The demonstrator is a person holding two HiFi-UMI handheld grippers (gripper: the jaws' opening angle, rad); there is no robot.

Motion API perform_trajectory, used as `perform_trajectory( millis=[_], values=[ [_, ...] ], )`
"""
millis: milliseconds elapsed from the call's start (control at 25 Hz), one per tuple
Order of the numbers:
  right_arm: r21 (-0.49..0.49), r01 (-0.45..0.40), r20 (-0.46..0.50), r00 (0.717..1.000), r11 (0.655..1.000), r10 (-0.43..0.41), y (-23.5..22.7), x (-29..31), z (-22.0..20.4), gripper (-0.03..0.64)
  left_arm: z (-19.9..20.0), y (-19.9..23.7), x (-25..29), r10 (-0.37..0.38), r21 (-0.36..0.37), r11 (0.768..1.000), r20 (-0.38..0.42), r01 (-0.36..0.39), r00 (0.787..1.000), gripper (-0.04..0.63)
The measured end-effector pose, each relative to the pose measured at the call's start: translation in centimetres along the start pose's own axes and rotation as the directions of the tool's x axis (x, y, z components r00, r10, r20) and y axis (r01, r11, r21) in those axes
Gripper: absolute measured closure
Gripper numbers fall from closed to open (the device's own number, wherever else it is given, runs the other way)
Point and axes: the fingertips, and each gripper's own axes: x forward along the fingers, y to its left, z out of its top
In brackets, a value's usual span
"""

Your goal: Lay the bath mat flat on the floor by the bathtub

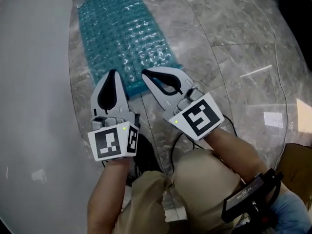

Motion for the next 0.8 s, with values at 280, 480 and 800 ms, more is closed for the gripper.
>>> perform_trajectory(
  millis=[280, 480, 800],
  values=[
    [-0.069, 0.039, 0.178, 0.984, 0.997, -0.026, 0.4, -0.9, 8.1, 0.609, 5.9, -3.3, -0.2, -0.048, 0.052, 0.998, 0.126, 0.042, 0.991, 0.571],
    [-0.081, 0.050, 0.189, 0.981, 0.995, -0.034, 0.8, -1.9, 8.5, 0.609, 7.7, -5.3, -1.2, -0.062, 0.114, 0.993, 0.164, 0.044, 0.984, 0.571],
    [-0.092, 0.075, 0.189, 0.980, 0.993, -0.056, 0.3, -1.9, 9.1, 0.609, 7.6, -5.6, -1.7, -0.053, 0.110, 0.993, 0.147, 0.037, 0.988, 0.571]
  ],
)
